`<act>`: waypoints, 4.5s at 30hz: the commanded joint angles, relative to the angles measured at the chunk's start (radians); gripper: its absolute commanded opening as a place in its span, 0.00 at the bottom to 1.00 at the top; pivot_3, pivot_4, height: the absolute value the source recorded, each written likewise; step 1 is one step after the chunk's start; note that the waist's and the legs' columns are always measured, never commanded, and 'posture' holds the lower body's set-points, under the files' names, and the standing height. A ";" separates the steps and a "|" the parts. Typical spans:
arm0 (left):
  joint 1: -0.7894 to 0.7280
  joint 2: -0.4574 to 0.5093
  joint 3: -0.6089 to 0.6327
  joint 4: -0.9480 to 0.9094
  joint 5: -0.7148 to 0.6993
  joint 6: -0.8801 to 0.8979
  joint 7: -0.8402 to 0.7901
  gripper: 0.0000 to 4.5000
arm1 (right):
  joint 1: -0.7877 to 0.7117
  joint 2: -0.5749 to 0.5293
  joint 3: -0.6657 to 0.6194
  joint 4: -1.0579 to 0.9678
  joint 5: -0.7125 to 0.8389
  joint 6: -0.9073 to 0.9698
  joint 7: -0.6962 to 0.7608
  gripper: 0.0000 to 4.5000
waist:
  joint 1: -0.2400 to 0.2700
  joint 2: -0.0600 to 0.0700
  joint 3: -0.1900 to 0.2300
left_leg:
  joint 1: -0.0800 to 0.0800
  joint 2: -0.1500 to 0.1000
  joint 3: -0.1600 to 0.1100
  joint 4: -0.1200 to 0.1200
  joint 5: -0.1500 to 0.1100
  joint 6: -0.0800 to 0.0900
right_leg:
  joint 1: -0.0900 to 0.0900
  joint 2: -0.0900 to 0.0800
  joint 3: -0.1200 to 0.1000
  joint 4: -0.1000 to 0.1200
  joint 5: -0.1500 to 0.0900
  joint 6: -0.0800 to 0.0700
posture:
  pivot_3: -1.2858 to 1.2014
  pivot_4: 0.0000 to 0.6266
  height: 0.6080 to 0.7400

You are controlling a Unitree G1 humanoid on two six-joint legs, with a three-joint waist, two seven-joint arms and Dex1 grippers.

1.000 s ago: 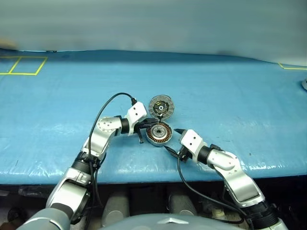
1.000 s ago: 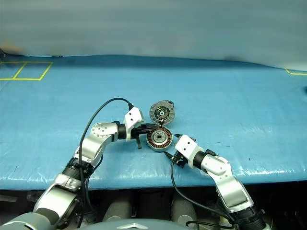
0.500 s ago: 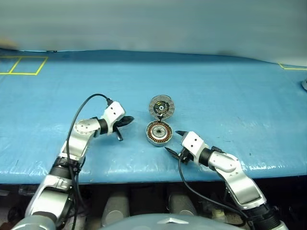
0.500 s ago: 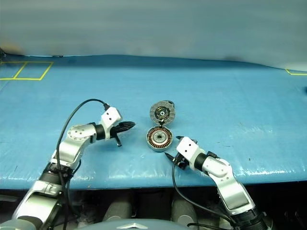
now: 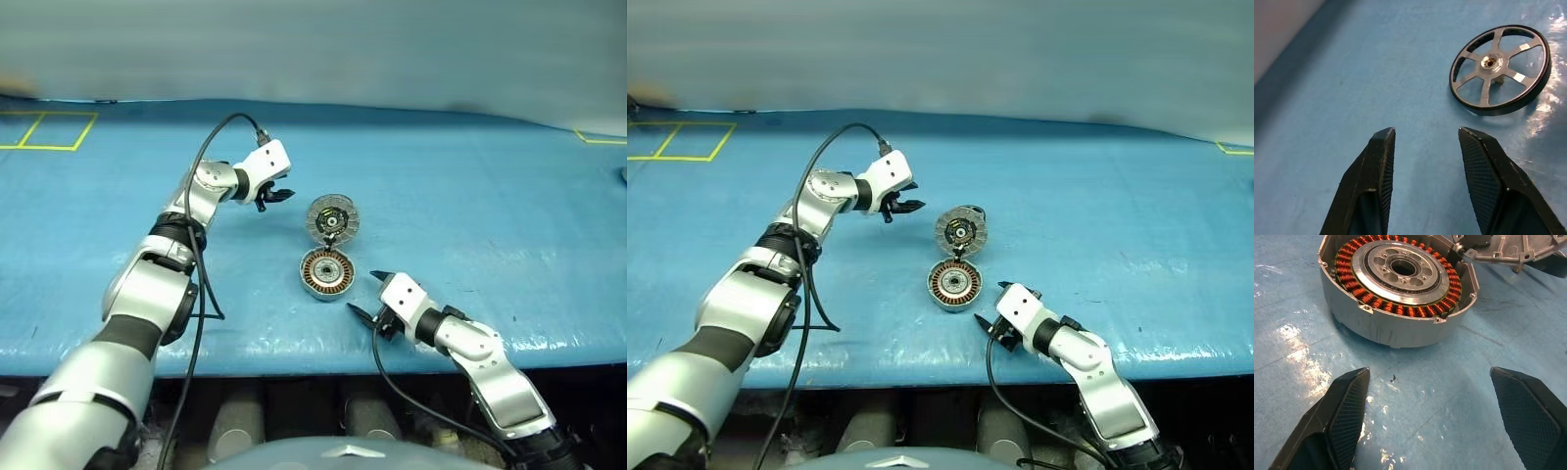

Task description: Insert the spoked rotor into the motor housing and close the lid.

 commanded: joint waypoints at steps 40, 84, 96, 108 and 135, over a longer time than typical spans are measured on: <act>-0.099 -0.118 -0.024 0.186 0.238 -0.064 0.246 0.49 | 0.237 0.074 -0.066 -0.224 -0.093 0.027 -0.229 0.92 | -0.001 -0.002 0.001 | -0.001 0.000 0.000 0.003 0.000 0.000 | 0.000 0.000 0.001 0.001 0.000 0.001 | 0.52 0.24 1.00; 1.123 -0.058 0.100 -1.227 -0.373 0.172 0.145 0.49 | -1.431 0.117 -0.001 1.577 -0.109 -0.233 0.366 0.92 | -0.047 0.004 0.004 | 0.017 0.001 0.001 -0.006 0.001 0.001 | 0.013 0.001 0.004 0.001 0.003 -0.006 | 0.52 0.24 1.00; 1.244 -0.061 0.076 -1.309 -0.358 0.162 0.217 0.49 | -1.368 0.185 0.053 1.632 -0.216 -0.308 0.297 0.92 | -0.054 0.006 0.005 | 0.018 0.001 0.002 -0.007 0.000 0.000 | 0.012 0.001 0.004 0.001 0.003 -0.006 | 0.52 0.24 1.00; 1.311 -0.019 0.062 -1.373 -0.356 0.204 0.247 0.49 | -1.311 0.238 0.019 1.648 -0.207 -0.287 0.217 0.92 | -0.056 0.008 0.006 | 0.017 0.001 0.002 -0.006 0.000 0.000 | 0.011 0.000 0.004 0.001 0.002 -0.007 | 0.52 0.24 1.00; 1.292 -0.024 0.064 -1.334 -0.350 0.200 0.257 0.50 | -1.285 0.257 0.083 1.653 -0.303 -0.387 0.191 0.57 | -0.059 0.009 0.007 | 0.017 0.001 0.003 -0.008 0.000 0.000 | 0.010 0.001 0.004 0.001 0.002 -0.007 | 0.52 0.24 1.00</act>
